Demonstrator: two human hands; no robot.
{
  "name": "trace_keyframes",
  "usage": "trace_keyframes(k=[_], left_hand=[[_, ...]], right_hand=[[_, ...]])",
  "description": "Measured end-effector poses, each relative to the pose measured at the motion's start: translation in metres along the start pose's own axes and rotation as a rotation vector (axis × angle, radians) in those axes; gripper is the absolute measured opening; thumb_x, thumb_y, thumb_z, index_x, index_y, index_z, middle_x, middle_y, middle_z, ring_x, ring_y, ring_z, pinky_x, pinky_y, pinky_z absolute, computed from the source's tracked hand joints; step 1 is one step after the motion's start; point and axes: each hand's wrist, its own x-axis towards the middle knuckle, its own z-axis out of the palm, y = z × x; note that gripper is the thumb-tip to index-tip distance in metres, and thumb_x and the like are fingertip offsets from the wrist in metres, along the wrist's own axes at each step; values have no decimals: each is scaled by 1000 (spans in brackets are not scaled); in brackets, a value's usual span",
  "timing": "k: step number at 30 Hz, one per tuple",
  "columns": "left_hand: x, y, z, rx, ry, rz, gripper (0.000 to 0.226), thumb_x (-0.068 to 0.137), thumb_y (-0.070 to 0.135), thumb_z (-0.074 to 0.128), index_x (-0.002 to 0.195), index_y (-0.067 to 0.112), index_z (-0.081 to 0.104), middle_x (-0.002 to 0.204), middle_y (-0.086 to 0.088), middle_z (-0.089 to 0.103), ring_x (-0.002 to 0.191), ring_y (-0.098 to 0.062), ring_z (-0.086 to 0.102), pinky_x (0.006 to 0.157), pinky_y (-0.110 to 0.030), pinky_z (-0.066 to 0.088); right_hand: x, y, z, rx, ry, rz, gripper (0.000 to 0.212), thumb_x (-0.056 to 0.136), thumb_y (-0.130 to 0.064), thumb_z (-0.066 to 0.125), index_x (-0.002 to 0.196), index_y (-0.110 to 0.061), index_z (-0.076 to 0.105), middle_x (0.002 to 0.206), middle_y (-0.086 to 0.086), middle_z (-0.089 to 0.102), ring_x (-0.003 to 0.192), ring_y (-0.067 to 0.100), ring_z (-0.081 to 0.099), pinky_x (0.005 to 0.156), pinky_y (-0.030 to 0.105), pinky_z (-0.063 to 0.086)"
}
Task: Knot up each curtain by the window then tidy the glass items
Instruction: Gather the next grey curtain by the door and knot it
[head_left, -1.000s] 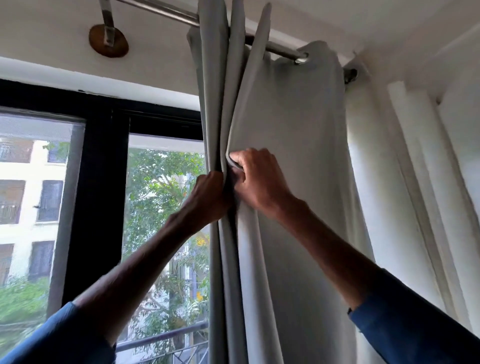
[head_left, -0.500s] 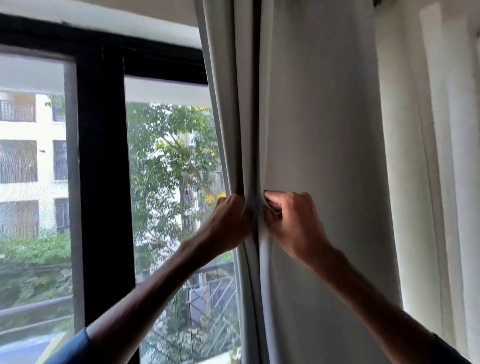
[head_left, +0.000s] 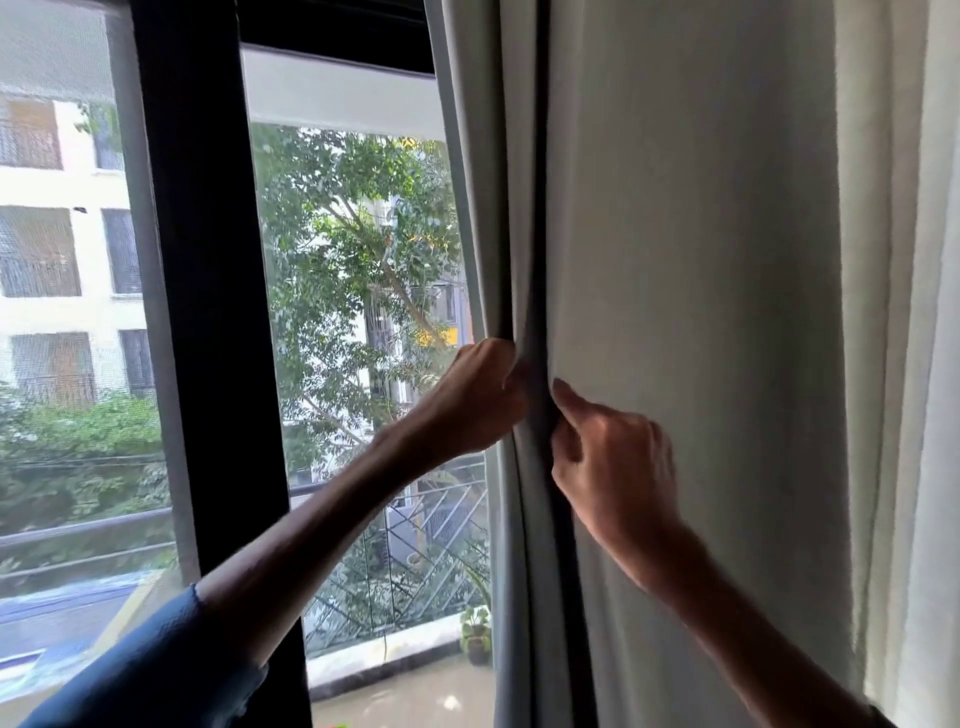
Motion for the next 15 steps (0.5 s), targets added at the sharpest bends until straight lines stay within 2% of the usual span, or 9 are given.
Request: trace_keyframes(k=[3,5,7,8,10,12,13,14,15], left_hand=[[3,3,7,-51,-45,-50,40,91,3,51,60,13,29,58,0,37,61,-21,34,42,-21,25],[5,3,8,-77,-56,-86,37,91,3,50,60,9,31,58,-4,42,60,-23,40,41,-18,30],[7,-2,10,-153,-71,-128,28,89,5,50,65,-4,38,63,-17,50,59,-30,52,49,-35,52],[7,-4,10,-203,-79,-146,27,87,8,50,69,-9,40,65,-21,51,61,-34,58,54,-46,55],[6,-7,12,-275,-79,-163,32,82,20,48,70,-9,40,63,-16,47,61,-35,59,56,-55,55],[4,-4,13,-341,-67,-155,43,87,34,48,65,-3,40,58,-6,40,55,-26,50,57,-54,56],[2,-1,14,-359,-63,-146,52,93,42,50,62,3,39,57,-2,37,54,-20,45,56,-48,57],[2,2,14,-340,-49,-131,57,96,51,51,60,8,39,56,0,34,53,-17,40,50,-38,53],[1,4,16,-275,-25,-111,56,96,54,53,60,11,40,57,1,33,52,-16,36,46,-30,42]], right_hand=[[-3,-9,4,-12,13,-42,42,70,-13,84,111,-14,76,58,8,68,44,31,62,38,28,42],[-5,-11,6,-29,8,-45,43,70,-13,84,112,-13,76,57,7,68,43,31,62,37,28,42],[-9,-7,9,-43,4,-77,45,68,-10,84,112,-12,75,58,8,69,41,32,62,37,28,43],[-12,-5,11,-60,-9,-89,46,67,-9,84,112,-12,75,59,8,69,41,32,62,37,28,43],[-18,-2,15,-102,-34,-94,51,63,-7,85,112,-13,74,62,6,71,43,32,63,37,29,45],[-20,0,17,-140,-30,-112,56,58,-4,87,112,-11,74,69,6,74,46,30,65,37,29,45],[-22,-1,17,-158,-26,-135,58,57,-5,86,113,-10,74,75,5,76,47,29,66,37,28,44],[-24,-1,17,-170,-29,-170,58,61,-7,84,117,-8,72,82,5,77,50,27,67,38,28,45],[-26,0,16,-161,-44,-207,56,68,-10,80,123,-8,69,87,5,77,54,26,68,40,29,46]])
